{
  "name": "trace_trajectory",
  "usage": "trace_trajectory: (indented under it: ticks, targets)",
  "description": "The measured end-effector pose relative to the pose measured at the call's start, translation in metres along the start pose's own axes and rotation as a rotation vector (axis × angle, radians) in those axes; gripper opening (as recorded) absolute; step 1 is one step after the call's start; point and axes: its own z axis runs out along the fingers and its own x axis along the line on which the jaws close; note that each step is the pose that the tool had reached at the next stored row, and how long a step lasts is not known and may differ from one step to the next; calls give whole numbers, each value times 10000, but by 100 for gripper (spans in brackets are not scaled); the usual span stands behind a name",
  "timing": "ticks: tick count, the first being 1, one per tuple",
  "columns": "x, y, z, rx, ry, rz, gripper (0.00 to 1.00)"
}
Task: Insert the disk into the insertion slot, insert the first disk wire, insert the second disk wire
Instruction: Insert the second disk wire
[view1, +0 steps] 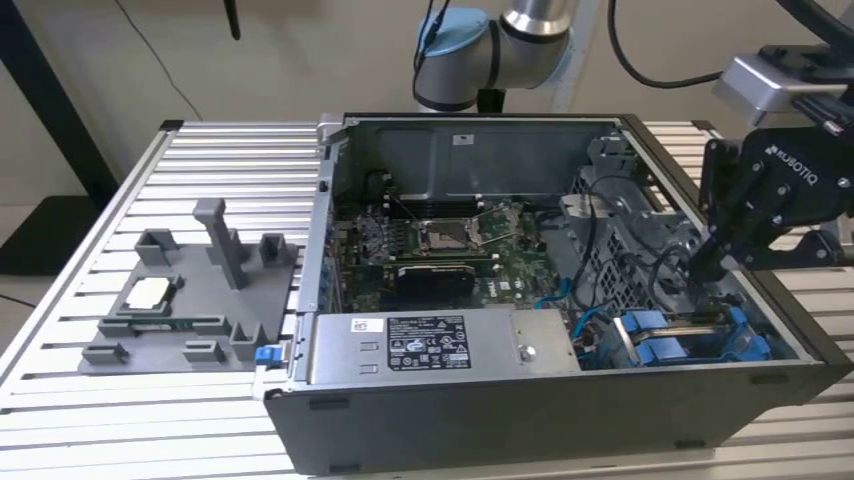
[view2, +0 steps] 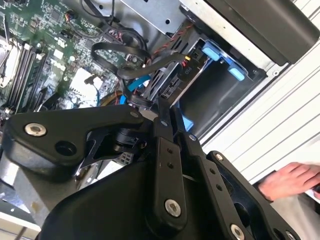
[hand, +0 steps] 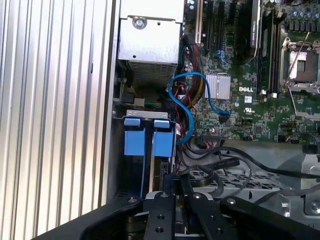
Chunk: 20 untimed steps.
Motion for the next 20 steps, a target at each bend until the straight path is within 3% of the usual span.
trace_trajectory:
  ticks: [9,20]
  targets:
    - [4,-3,43,-11,224,20,16]
    - [5,-6,75,-11,256,22,16]
